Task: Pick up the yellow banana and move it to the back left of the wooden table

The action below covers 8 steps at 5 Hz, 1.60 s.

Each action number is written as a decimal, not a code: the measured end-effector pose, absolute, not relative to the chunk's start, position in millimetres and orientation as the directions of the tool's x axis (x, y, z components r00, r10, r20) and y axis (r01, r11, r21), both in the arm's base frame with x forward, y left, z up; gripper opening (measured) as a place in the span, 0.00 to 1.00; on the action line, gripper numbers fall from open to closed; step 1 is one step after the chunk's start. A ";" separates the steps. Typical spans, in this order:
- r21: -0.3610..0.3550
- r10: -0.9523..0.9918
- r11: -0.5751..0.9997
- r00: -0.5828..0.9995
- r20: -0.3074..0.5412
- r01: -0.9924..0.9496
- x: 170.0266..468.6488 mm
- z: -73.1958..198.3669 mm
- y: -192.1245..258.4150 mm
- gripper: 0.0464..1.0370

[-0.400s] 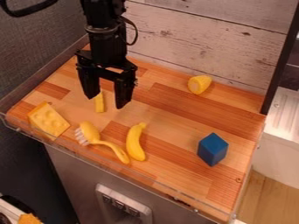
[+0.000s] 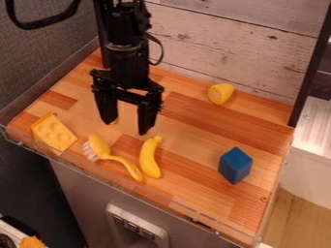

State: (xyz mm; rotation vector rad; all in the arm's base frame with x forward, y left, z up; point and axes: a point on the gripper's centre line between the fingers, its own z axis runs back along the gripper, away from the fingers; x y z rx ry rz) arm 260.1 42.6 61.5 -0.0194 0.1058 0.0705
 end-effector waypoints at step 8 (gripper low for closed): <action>-0.011 0.067 0.998 0.994 -0.082 -0.068 253.8 10.3 2.7 0.60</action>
